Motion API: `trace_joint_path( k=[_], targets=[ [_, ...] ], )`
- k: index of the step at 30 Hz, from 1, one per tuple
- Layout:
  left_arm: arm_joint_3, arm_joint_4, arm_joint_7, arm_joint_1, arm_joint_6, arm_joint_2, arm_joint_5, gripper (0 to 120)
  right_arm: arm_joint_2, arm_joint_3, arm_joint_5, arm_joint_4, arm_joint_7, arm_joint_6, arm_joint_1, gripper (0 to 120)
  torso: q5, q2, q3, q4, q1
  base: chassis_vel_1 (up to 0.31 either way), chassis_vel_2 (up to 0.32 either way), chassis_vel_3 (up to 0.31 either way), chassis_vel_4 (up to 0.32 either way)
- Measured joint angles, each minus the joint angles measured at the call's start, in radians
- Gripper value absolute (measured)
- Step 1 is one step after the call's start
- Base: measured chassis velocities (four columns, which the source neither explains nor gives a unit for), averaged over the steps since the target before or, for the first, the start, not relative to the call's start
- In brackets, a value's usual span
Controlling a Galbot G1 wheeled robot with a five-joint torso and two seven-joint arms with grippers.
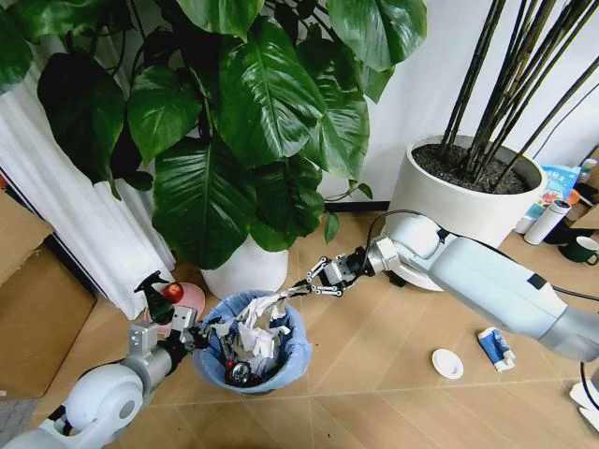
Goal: Pick up the trash bin and place the garbage on the floor into it.
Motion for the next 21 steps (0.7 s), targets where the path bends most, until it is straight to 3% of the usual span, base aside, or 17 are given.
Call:
trace_joint_path(
  k=[5, 8, 9, 18, 20, 21],
  targets=[
    [0.001, -0.003, 0.001, 0.004, 0.000, 0.000, -0.002, 1, 0.008, -0.003, -0.011, 0.000, -0.006, -0.001, 0.002, 18, 0.0000, 0.000, 0.000, 0.0001, 0.000, 0.000, 0.000, 0.000, 0.000],
    [0.005, -0.003, 0.003, 0.005, 0.000, -0.001, -0.003, 1, 0.011, -0.005, -0.015, 0.000, -0.007, -0.004, 0.005, 34, 0.0000, 0.000, 0.000, 0.0001, 0.000, 0.000, 0.000, 0.000, 0.000],
    [0.005, -0.003, 0.003, 0.005, 0.000, -0.001, -0.003, 1, 0.011, -0.005, -0.015, 0.000, -0.007, -0.004, 0.005, 34, 0.0000, 0.000, 0.000, 0.0001, 0.000, 0.000, 0.000, 0.000, 0.000],
    [0.010, -0.003, 0.007, 0.000, -0.001, -0.001, -0.003, 1, 0.029, -0.017, -0.040, -0.004, -0.021, 0.001, 0.018, 72, 0.0000, 0.000, 0.000, 0.0003, 0.000, 0.000, 0.000, 0.000, 0.000],
    [0.009, -0.002, 0.007, 0.001, -0.001, -0.001, -0.003, 1, 0.029, -0.019, -0.036, -0.004, -0.020, -0.002, 0.018, 74, -0.0001, 0.000, 0.000, 0.0002, 0.000, 0.000, 0.000, 0.000, 0.000],
    [0.004, -0.003, 0.007, 0.002, -0.001, 0.000, -0.005, 1, 0.025, -0.019, -0.022, -0.003, -0.019, -0.012, 0.017, 82, 0.0001, 0.000, 0.000, 0.0003, 0.000, 0.000, 0.000, 0.000, 0.000]
  ],
)
